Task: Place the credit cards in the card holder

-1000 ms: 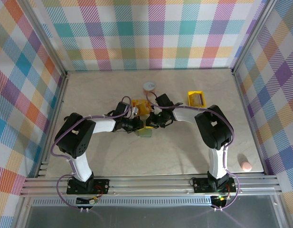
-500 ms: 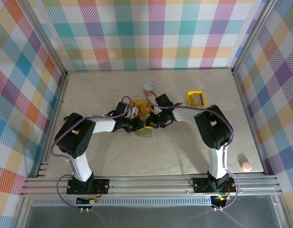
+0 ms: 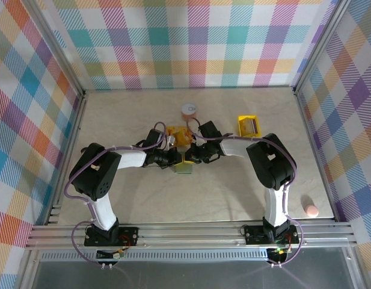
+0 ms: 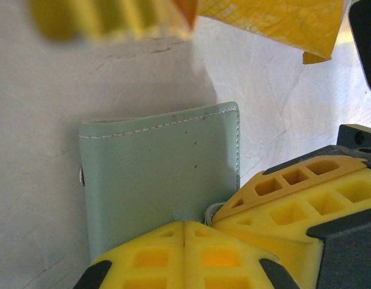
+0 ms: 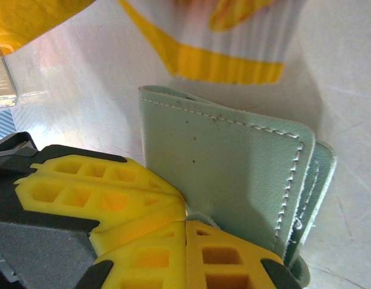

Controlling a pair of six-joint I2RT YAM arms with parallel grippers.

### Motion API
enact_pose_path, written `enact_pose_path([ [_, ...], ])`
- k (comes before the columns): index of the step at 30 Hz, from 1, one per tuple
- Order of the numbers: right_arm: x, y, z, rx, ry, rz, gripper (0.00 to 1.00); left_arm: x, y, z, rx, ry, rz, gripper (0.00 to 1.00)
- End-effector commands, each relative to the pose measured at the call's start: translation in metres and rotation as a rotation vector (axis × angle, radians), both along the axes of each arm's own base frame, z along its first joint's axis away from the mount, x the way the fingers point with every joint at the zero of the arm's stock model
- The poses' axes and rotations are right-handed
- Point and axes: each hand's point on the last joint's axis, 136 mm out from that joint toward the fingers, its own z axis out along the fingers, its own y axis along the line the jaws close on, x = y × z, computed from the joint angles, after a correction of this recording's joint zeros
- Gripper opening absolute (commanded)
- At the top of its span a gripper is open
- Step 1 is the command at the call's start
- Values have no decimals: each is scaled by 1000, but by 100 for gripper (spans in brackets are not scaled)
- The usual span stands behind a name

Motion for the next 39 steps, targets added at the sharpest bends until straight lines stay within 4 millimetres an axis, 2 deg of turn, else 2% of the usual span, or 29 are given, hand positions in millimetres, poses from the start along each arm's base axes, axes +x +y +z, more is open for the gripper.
enact_pose_path([
  [1, -17, -27, -48, -152, 86, -48, 0, -7, 4, -21, 58, 47, -3, 1],
  [12, -15, -45, -68, -267, 39, -57, 0, -7, 5, -17, 55, 41, 0, 1],
  [21, -24, -64, -89, -400, 4, -59, 0, 0, 3, 30, 12, -52, 12, 2],
  [25, -26, -63, -96, -401, 24, -61, 0, -1, 7, 31, 20, -48, 38, 2],
  [30, -25, -61, -89, -391, 16, -66, 0, -5, 8, 22, 27, -25, 34, 3],
  [39, -23, -53, -73, -345, 4, -55, 0, -3, 15, 30, 38, -53, 49, 5],
])
